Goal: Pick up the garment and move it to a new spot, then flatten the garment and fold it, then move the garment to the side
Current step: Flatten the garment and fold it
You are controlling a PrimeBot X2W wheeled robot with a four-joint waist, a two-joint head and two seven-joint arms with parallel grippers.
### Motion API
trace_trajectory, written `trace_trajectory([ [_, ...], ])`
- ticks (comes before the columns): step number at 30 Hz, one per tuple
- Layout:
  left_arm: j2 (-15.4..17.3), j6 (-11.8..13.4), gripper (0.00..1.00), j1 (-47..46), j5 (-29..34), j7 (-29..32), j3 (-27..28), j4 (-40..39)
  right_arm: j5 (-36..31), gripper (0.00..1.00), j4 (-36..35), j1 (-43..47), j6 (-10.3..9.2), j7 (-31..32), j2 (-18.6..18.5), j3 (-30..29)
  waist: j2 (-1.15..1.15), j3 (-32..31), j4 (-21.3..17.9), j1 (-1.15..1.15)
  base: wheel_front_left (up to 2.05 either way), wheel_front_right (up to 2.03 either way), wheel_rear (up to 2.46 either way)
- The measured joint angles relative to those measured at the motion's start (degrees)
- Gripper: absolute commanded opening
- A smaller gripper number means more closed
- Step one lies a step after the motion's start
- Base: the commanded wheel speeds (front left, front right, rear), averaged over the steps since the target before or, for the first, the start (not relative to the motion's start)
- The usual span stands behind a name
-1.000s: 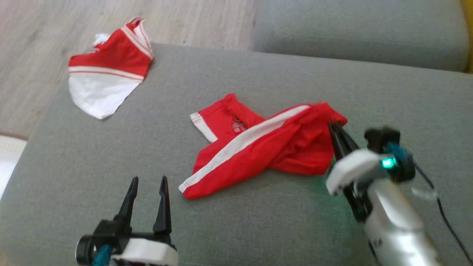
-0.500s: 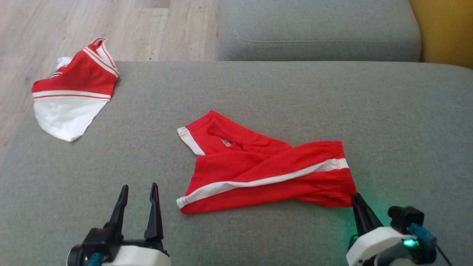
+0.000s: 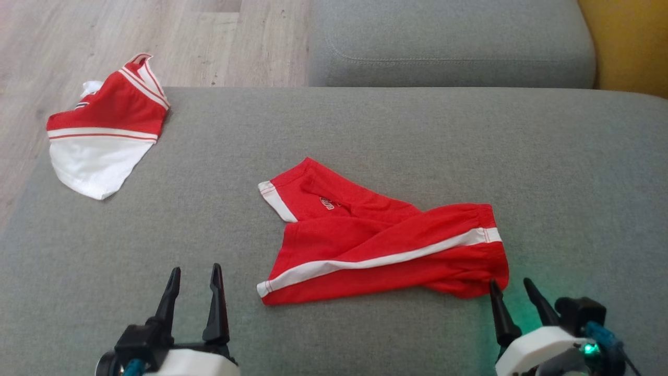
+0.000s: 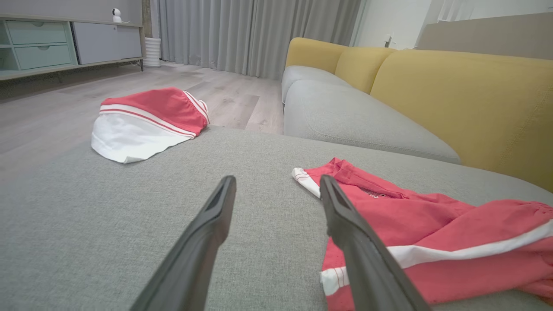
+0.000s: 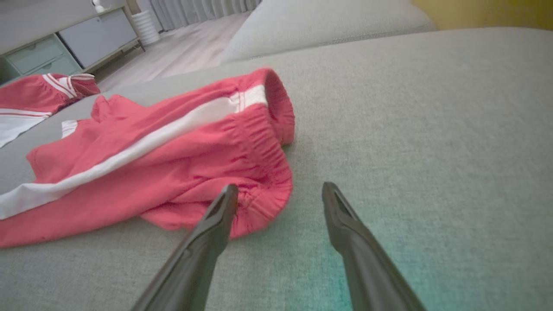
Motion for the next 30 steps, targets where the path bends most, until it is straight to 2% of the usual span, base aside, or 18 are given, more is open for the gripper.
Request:
trace_trajectory([
  [14, 0.11, 0.07, 1.0, 1.17, 0.29, 0.31, -0.91, 0.01, -2.57, 1.0, -12.03, 0.03, 0.0, -1.36, 0.01, -1.16, 0.0, -2.12, 1.12, 0.0, 0.0, 0.0, 0.0],
  [30, 0.62, 0.01, 1.0, 3.02, 0.35, 2.36, -3.01, 2.03, -1.38, 1.0, -10.26, 0.98, 0.0, -2.07, 0.01, 0.94, 0.0, -4.18, 2.18, 0.0, 0.0, 0.0, 0.0],
])
